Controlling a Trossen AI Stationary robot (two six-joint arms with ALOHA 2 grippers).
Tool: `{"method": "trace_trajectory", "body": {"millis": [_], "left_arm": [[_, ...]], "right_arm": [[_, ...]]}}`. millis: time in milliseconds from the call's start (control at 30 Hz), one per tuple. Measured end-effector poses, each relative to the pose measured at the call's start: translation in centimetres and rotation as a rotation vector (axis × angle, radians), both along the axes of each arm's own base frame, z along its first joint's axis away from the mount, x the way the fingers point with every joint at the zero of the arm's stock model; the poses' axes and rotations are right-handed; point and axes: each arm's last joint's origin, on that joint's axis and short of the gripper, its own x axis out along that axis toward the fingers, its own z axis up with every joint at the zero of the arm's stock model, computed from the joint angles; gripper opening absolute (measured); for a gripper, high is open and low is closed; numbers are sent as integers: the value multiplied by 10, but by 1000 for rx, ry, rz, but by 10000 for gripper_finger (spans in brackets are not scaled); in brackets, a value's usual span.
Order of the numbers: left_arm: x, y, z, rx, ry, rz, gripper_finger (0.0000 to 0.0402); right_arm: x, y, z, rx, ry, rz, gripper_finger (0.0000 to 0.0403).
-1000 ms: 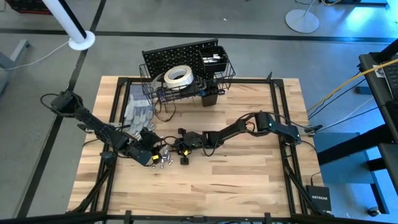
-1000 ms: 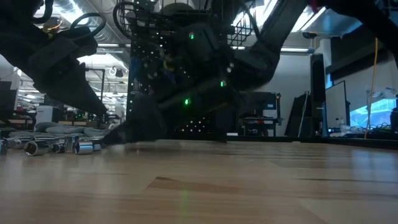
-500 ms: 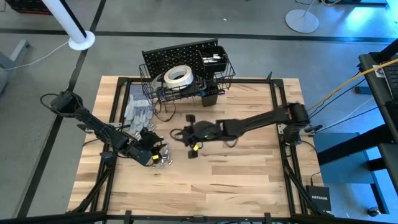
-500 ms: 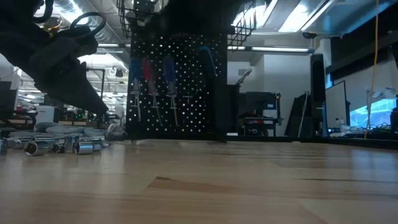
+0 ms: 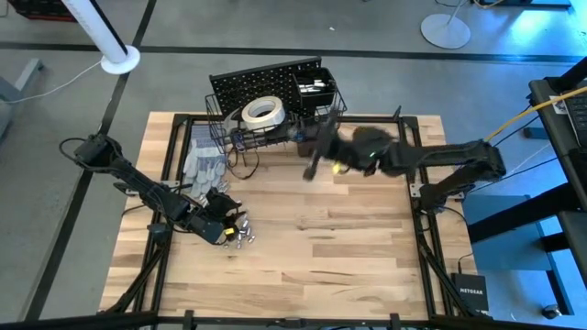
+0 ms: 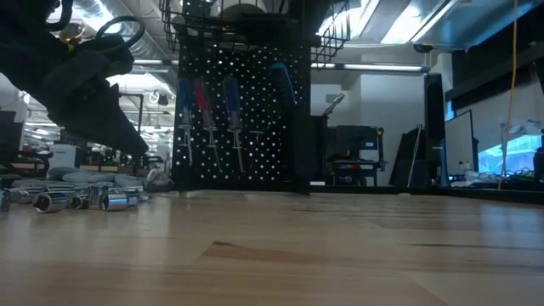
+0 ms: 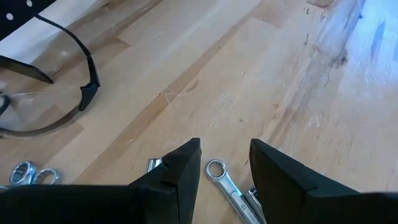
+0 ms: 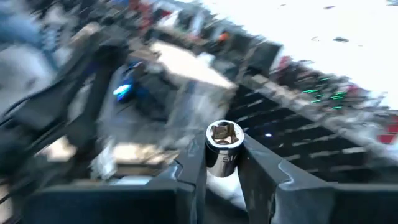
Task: Hang tools onto peg board
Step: Put the socket into the top black bin on the pegboard
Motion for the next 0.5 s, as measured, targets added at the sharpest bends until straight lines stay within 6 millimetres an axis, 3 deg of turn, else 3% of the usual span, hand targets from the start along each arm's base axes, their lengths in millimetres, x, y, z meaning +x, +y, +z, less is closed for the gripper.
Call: {"method": "trace_trajectory", "body": {"millis": [233, 500], "left_arm": [[0, 0, 0, -3, -3, 3, 131], [0, 0, 0, -5, -3, 4, 131]], "right_arm": [[-27, -43, 29, -5, -156, -153, 74], [-39, -79, 32, -10, -166, -275, 74]]}}
